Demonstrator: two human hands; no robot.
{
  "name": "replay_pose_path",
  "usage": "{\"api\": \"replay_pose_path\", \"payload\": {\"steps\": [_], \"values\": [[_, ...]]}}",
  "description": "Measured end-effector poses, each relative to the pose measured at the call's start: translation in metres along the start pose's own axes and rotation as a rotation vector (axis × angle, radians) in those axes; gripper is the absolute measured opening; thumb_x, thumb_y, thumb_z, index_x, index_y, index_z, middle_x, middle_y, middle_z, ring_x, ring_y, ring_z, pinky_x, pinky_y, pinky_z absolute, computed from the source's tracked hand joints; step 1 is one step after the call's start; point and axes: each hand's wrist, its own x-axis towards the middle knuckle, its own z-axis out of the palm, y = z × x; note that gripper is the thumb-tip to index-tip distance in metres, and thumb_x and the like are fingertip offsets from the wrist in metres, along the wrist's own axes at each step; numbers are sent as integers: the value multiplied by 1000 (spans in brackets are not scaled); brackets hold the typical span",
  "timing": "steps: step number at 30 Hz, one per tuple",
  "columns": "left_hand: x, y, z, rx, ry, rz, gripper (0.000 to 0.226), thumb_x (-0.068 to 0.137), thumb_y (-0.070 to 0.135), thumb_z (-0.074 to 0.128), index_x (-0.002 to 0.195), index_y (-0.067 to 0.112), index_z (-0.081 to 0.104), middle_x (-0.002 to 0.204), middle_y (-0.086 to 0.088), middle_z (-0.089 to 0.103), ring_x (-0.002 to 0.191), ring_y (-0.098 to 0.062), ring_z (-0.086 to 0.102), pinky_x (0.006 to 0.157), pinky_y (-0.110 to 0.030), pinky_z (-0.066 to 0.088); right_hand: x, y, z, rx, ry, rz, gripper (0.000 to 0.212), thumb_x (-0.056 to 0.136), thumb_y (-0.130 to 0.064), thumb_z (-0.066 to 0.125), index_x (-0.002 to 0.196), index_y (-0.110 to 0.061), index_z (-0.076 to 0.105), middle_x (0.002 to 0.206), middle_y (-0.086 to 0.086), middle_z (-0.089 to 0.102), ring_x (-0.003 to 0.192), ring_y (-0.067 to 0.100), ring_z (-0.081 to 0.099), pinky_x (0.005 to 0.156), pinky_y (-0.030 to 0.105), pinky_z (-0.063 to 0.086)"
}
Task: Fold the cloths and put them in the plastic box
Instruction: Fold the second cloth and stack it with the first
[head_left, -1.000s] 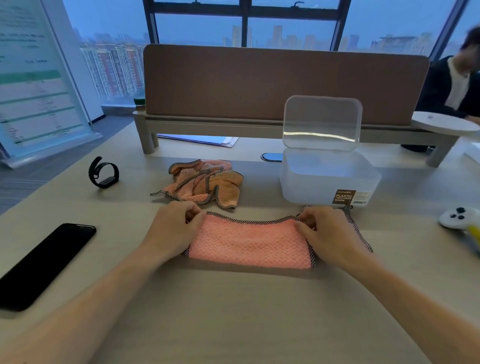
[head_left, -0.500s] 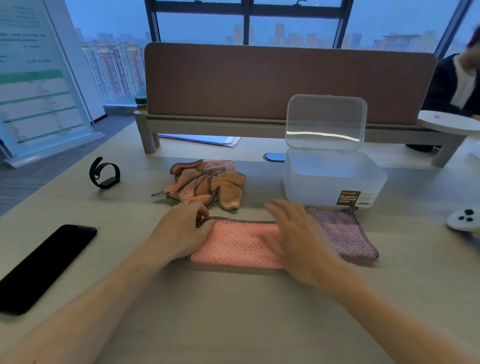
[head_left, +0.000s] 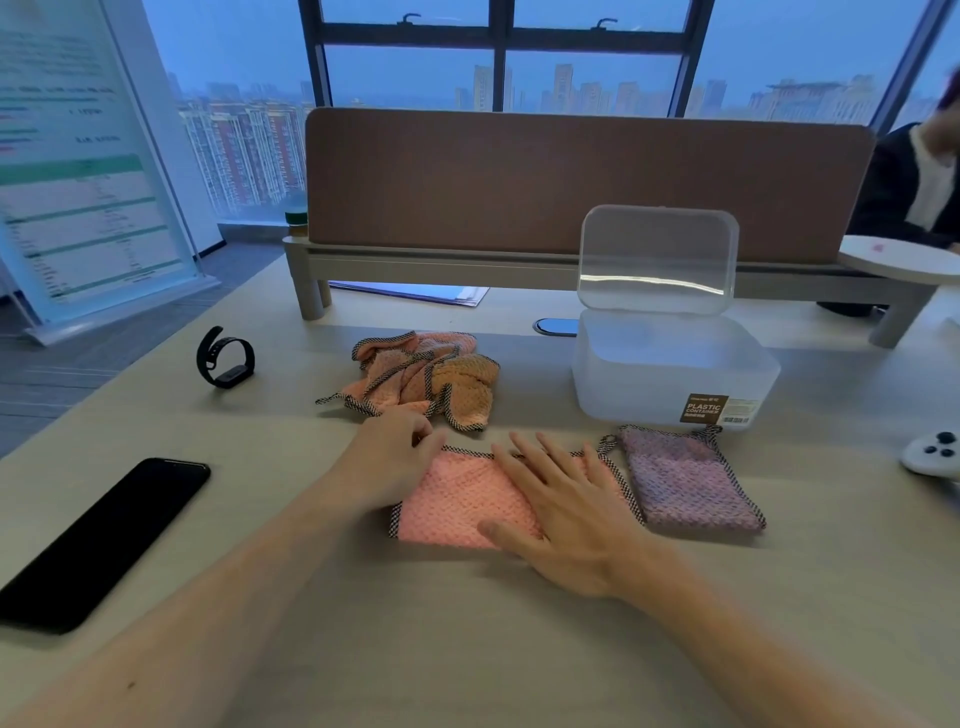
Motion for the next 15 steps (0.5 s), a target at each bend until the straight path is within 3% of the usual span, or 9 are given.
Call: {"api": "replay_pose_path", "payload": {"steps": [4, 6, 9, 13, 15], "values": [[0, -10, 4, -4, 114, 11, 16, 98, 25, 65, 87, 15, 70, 111, 1, 71, 109, -17, 64, 81, -26, 38, -1, -2, -3, -4, 78, 8, 84, 89, -82, 7, 159, -39, -9, 167, -13, -20, 154, 13, -24, 123, 56, -14], [0, -14, 5, 44, 130, 37, 11, 98, 22, 64, 90, 15, 66, 124, 2, 68, 116, -17, 61, 86, -27, 40, 0, 0, 4, -9, 34, 45, 84, 89, -81, 6, 160, -38, -7, 169, -11, -16, 155, 14, -20, 124, 55, -12], [-4, -15, 10, 217, 174, 100, 7, 102, 25, 57, 99, 20, 60, 123, -1, 68, 104, -18, 62, 88, -31, 47, 2, 4, 12, 13, -20, 88, 83, 92, -79, 10, 160, -36, -7, 170, -8, -11, 156, 15, -15, 125, 53, -9], [-12, -13, 9, 401, 254, 100, 30, 102, 38, 50, 125, 20, 53, 133, -5, 59, 106, -24, 65, 87, -38, 55, 2, 6, 8, 11, -12, 98, 91, 85, -81, 3, 161, -32, -7, 171, -5, -12, 156, 15, -15, 126, 49, -12], [-19, -6, 10, 456, 322, 250, 41, 99, 43, 50, 133, 20, 52, 136, -4, 57, 120, -23, 59, 98, -38, 52, 1, 3, 7, 18, 30, 82, 95, 81, -79, -4, 162, -30, -6, 170, -6, -13, 156, 15, -18, 126, 46, -14]]}}
